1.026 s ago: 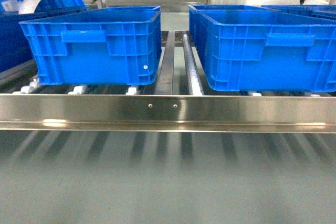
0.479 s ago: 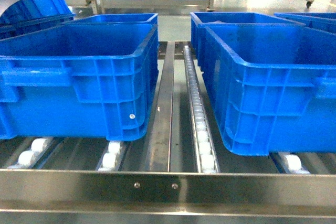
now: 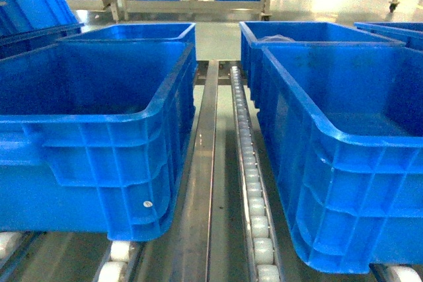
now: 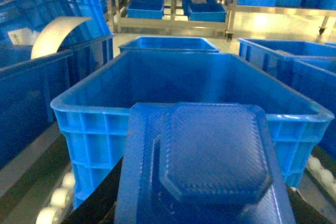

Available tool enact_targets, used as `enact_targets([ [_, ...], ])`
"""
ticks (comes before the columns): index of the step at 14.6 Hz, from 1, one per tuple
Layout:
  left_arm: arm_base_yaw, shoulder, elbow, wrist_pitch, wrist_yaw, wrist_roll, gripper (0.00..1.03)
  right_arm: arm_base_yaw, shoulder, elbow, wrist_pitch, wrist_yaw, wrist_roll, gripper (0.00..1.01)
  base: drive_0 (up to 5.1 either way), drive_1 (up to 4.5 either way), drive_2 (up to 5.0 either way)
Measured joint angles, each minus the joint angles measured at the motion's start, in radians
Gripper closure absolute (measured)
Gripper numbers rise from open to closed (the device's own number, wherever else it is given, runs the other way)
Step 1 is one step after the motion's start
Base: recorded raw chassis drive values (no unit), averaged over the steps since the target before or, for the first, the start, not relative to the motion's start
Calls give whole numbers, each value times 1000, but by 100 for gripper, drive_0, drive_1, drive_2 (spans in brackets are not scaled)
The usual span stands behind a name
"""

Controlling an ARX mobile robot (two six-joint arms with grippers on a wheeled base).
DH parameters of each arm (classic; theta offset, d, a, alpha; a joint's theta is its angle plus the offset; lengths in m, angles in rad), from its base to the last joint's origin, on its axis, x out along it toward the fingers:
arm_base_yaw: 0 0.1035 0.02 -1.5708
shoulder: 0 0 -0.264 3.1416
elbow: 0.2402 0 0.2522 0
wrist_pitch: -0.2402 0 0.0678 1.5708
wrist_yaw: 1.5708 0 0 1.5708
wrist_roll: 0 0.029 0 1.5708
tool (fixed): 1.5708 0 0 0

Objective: Sort blue parts and orange caps into right shelf containers

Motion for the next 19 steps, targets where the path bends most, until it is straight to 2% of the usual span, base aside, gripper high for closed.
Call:
enact_targets([
  [6,0,0,0,0,0,0,60,0,0,0,-2,-1,0,56,-3,415,-421],
  [19,0,0,0,0,0,0,60,0,0,0,-2,-1,0,57,0,0,0],
])
